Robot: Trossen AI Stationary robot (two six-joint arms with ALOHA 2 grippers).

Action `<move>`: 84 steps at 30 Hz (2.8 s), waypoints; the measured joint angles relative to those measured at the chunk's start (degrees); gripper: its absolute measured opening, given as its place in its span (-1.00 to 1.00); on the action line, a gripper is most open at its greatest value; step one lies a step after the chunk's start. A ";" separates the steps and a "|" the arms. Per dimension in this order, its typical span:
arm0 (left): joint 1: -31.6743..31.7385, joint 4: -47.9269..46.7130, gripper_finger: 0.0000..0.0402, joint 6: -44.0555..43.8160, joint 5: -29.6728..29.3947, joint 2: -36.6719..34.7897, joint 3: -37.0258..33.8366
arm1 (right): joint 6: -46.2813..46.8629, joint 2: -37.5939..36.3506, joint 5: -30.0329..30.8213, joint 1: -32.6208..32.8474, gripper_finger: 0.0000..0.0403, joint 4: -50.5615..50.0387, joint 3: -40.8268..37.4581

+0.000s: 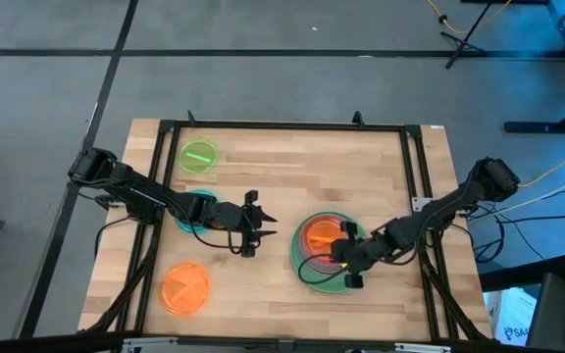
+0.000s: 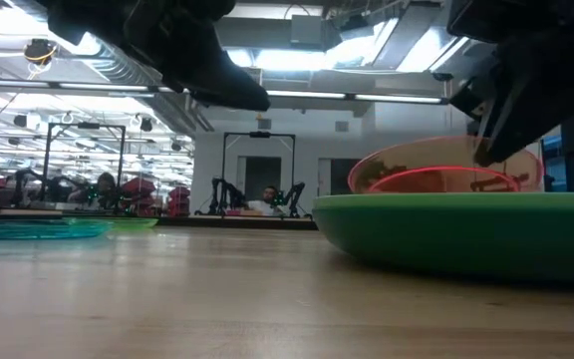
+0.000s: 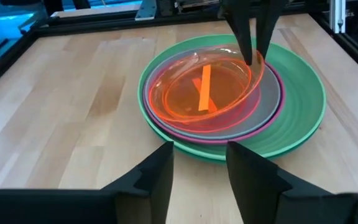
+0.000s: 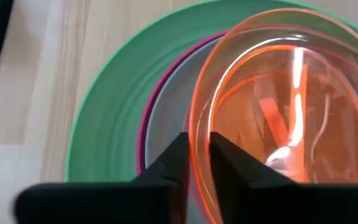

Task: Stack plastic plates
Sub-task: Stack the light orange plate on the light pink plate, then stack the light blue plate on the light orange plate

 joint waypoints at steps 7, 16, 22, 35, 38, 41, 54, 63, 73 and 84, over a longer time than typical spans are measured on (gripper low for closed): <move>-0.67 -8.65 -0.17 -6.69 -0.06 -1.05 0.46 | 0.66 -0.44 -3.97 0.00 -0.22 -0.56 0.00; -5.30 -39.22 -0.19 -29.98 -0.07 -4.20 4.41 | 2.12 -0.44 0.89 0.01 -0.06 -1.73 -0.02; -8.26 -54.14 -0.19 -42.38 -2.36 -2.74 4.39 | 2.12 -0.44 0.90 0.00 -0.07 -1.62 -0.02; -10.93 -63.53 -0.19 -54.11 -2.03 -2.45 0.27 | 1.99 -0.44 1.42 0.00 -0.07 -1.62 -0.02; -10.88 -63.03 -0.19 -54.14 -2.51 -2.47 -0.87 | 1.84 -0.44 2.38 0.00 -0.07 -1.64 -0.02; -10.63 -61.80 -0.19 -53.66 -2.25 -2.45 -2.75 | 1.84 -0.44 2.89 0.00 -0.07 -1.63 -0.02; -9.84 -59.01 -0.42 -51.30 -1.18 -2.64 -7.45 | 1.37 -0.44 2.42 -0.04 -0.08 -1.56 -0.02; -9.86 -56.13 -0.97 -38.21 -3.56 -2.51 -7.61 | 1.47 -0.44 1.65 -0.04 -0.08 -1.22 -0.02; -11.91 -53.80 -0.99 -25.15 -7.25 -2.29 -3.51 | 1.39 -0.44 4.98 -0.07 0.14 3.92 -0.02; -13.18 -34.95 -1.00 -2.33 -9.32 -2.36 1.27 | -16.75 -0.44 12.87 -0.07 0.24 14.86 -0.02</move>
